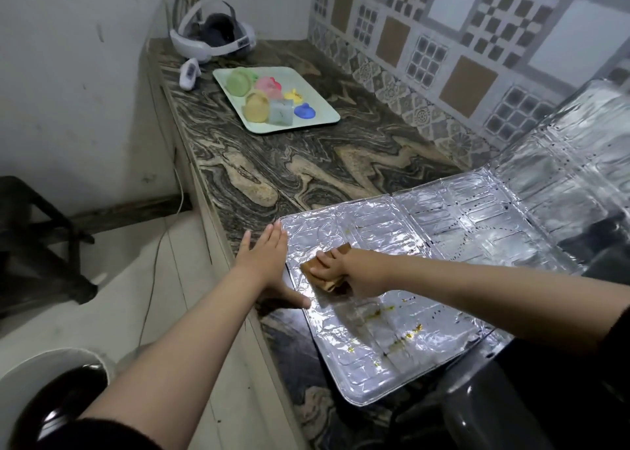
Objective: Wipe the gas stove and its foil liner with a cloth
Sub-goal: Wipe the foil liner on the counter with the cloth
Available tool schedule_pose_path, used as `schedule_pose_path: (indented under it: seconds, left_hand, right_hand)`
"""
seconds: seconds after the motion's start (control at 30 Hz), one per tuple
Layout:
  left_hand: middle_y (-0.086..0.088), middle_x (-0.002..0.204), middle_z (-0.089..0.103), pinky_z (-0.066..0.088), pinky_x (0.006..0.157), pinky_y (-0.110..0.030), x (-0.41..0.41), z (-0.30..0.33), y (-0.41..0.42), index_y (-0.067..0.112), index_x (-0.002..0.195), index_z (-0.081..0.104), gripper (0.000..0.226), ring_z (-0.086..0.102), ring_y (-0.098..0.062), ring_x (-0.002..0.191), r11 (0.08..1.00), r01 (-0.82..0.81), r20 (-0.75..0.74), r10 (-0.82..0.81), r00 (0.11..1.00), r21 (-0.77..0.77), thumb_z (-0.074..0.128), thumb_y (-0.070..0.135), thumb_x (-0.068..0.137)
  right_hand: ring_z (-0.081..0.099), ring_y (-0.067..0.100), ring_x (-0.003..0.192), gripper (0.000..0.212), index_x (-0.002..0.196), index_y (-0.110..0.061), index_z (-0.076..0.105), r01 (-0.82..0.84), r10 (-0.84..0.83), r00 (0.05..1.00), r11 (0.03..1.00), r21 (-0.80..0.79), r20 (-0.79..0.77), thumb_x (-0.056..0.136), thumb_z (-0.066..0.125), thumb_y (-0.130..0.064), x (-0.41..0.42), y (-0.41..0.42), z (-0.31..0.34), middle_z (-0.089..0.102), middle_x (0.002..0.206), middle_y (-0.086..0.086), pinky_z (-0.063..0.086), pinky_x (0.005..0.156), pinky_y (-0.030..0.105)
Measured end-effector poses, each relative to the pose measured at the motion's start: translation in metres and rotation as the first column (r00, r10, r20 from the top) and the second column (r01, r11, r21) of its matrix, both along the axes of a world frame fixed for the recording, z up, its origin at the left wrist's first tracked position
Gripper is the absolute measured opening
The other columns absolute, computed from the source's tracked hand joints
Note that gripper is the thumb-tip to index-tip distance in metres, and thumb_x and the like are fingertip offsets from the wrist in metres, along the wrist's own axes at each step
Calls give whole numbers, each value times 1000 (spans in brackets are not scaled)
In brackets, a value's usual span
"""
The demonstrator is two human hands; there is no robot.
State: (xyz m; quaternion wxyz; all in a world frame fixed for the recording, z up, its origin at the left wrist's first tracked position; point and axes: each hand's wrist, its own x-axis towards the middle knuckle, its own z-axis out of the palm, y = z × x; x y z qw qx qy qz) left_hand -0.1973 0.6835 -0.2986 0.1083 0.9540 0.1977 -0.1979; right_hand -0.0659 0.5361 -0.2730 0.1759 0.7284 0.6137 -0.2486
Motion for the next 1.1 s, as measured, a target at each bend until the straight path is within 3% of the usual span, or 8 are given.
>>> schedule_pose_path:
  seconds: [0.2,0.47,0.57,0.7,0.8,0.93,1.03,1.1]
  left_hand:
    - [-6,158,-26,-11,114,-53,2,4,-1,6,151,-16,156,-19,-21,146,1000,6,-41,-5,999,31,60,91,44]
    - [-6,158,-26,-12,114,-50,5,3,1,7,151,-16,153,-20,-21,146,999,14,-54,-12,998,34,60,90,47]
    - [-7,158,-26,-12,115,-50,5,2,0,6,151,-16,153,-20,-21,146,999,19,-60,-16,998,42,59,90,48]
    - [-7,158,-26,-12,115,-50,5,1,0,6,151,-16,153,-20,-21,146,999,17,-59,-14,998,51,59,90,47]
    - [-6,157,-27,-12,114,-51,7,0,1,7,150,-19,153,-21,-21,146,998,21,-79,-16,997,63,58,91,48]
    - [-4,158,-26,-11,115,-51,7,-3,1,7,150,-19,153,-20,-20,146,997,22,-76,-16,997,78,58,91,48]
    - [-5,158,-26,-10,116,-51,6,-1,0,7,150,-19,152,-19,-20,147,997,23,-72,-18,997,77,59,90,49]
    - [-6,158,-25,-10,115,-50,5,1,-1,6,151,-17,152,-19,-20,147,997,25,-72,-19,997,79,59,89,49]
  right_hand:
    - [55,32,112,63,138,-38,45,-110,108,994,987,-116,-27,83,55,-9,-23,-31,25,54,135,10,45,94,34]
    - [50,10,65,66,127,-33,61,0,-53,987,943,-332,-150,78,44,8,-37,-45,62,69,109,3,38,54,19]
    - [59,17,77,62,115,-27,69,159,-207,966,948,-275,-155,73,44,10,-16,-29,74,72,96,0,47,64,27]
    - [55,20,71,53,111,-24,70,378,-358,923,914,150,-143,79,43,8,13,19,73,68,82,1,40,53,24]
    - [62,24,97,55,131,-24,58,346,-345,936,861,373,-72,81,53,0,16,57,51,68,115,5,46,66,26]
    - [39,33,135,65,148,-14,32,215,-246,965,940,266,89,86,50,-6,6,75,7,33,151,17,36,109,34]
    - [27,34,141,74,153,-15,13,61,-90,975,988,144,205,90,52,-13,-3,62,3,11,159,15,28,112,35]
    - [35,32,137,74,152,-19,17,-2,-15,981,996,90,192,88,53,-12,-5,47,7,15,159,10,34,107,33]
